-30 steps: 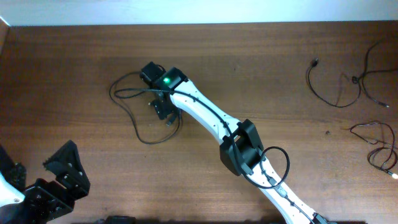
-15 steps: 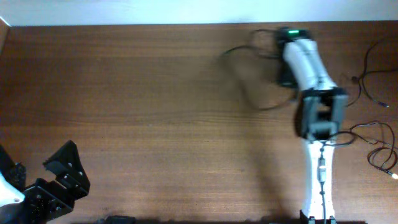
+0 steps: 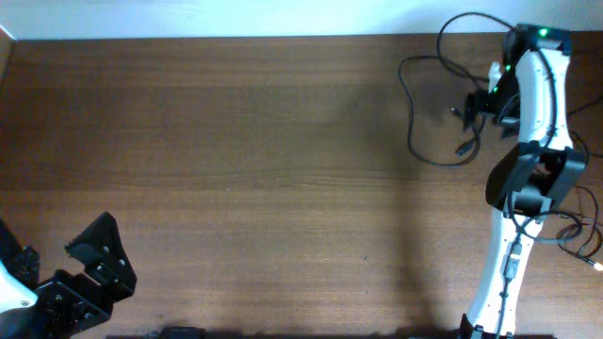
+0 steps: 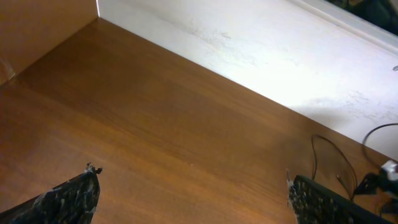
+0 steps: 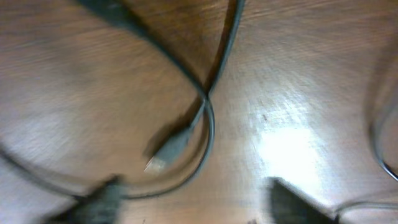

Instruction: Untangle cables

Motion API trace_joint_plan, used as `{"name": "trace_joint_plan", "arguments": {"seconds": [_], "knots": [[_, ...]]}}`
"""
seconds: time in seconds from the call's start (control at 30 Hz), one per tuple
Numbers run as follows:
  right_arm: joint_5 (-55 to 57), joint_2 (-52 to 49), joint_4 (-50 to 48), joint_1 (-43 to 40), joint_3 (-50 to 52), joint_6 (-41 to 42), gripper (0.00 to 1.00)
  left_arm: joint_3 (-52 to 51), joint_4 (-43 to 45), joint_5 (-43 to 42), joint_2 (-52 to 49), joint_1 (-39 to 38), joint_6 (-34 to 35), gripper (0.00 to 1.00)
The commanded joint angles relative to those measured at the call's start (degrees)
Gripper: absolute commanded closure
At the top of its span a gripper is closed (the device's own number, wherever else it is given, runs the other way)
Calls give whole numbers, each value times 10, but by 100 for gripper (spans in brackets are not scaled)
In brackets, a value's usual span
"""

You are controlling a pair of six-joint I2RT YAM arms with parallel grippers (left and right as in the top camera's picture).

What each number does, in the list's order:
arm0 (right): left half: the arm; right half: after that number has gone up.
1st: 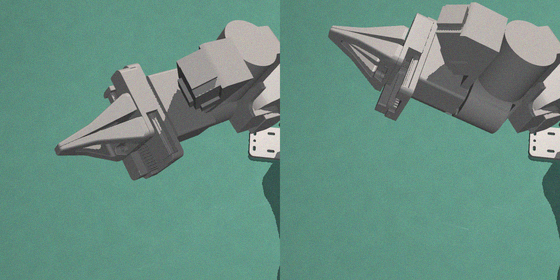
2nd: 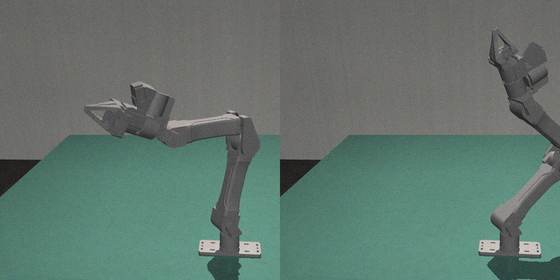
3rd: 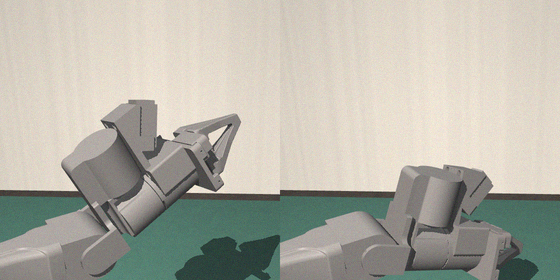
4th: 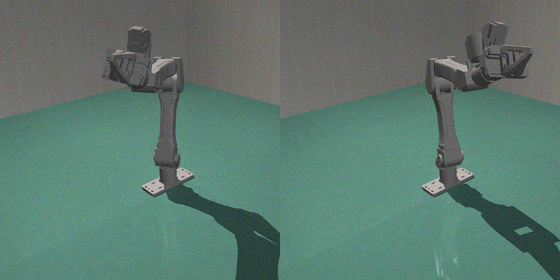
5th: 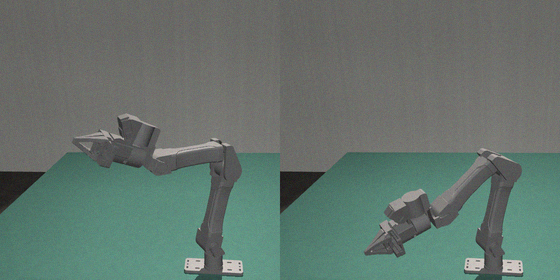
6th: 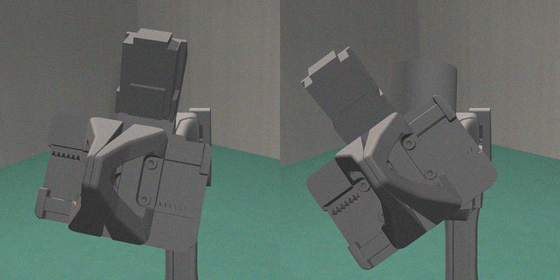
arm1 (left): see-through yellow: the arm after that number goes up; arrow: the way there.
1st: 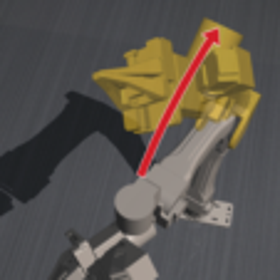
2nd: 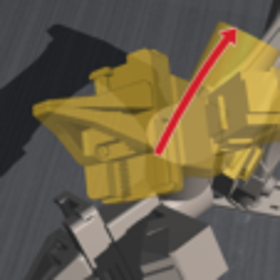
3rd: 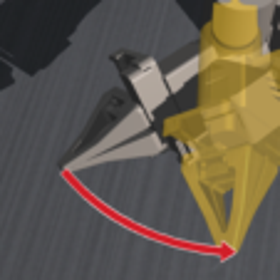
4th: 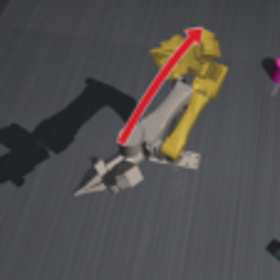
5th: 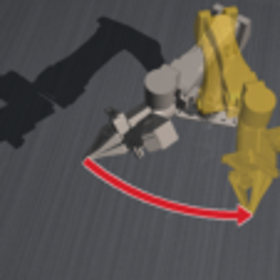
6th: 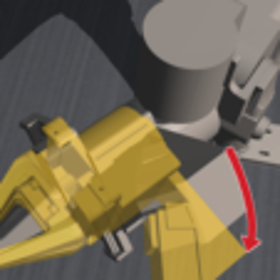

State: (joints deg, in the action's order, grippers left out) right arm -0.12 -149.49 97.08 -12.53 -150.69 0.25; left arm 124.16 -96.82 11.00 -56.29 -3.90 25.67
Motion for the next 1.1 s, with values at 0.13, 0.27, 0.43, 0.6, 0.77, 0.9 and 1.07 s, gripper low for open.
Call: {"name": "trace_joint_plan", "arguments": {"seconds": [0.13, 0.27, 0.43, 0.6, 0.77, 0.9, 1.07], "knots": [[-10, 375, 3, 2, -11, 64, 2, -2, 1, 9, 0, -1, -9, 1], [-10, 564, 2, 2, -11, 64, 2, -2, 1, 8, 0, -1, -9, 1], [-10, 610, 2, 2, -11, 64, 2, -2, 1, 8, 0, -1, -9, 1], [-24, 606, 2, 2, -11, 62, 2, -2, 1, 8, 0, -1, -9, 1], [-72, 712, 2, 3, 78, 43, 2, -2, 1, 8, 0, -1, -9, 1], [-68, 853, 2, 2, 270, 43, 2, -2, 1, 9, 0, -1, -9, 1], [-68, 942, -6, 2, 402, 47, 2, -2, 1, 8, 0, -1, -9, 1]]}}
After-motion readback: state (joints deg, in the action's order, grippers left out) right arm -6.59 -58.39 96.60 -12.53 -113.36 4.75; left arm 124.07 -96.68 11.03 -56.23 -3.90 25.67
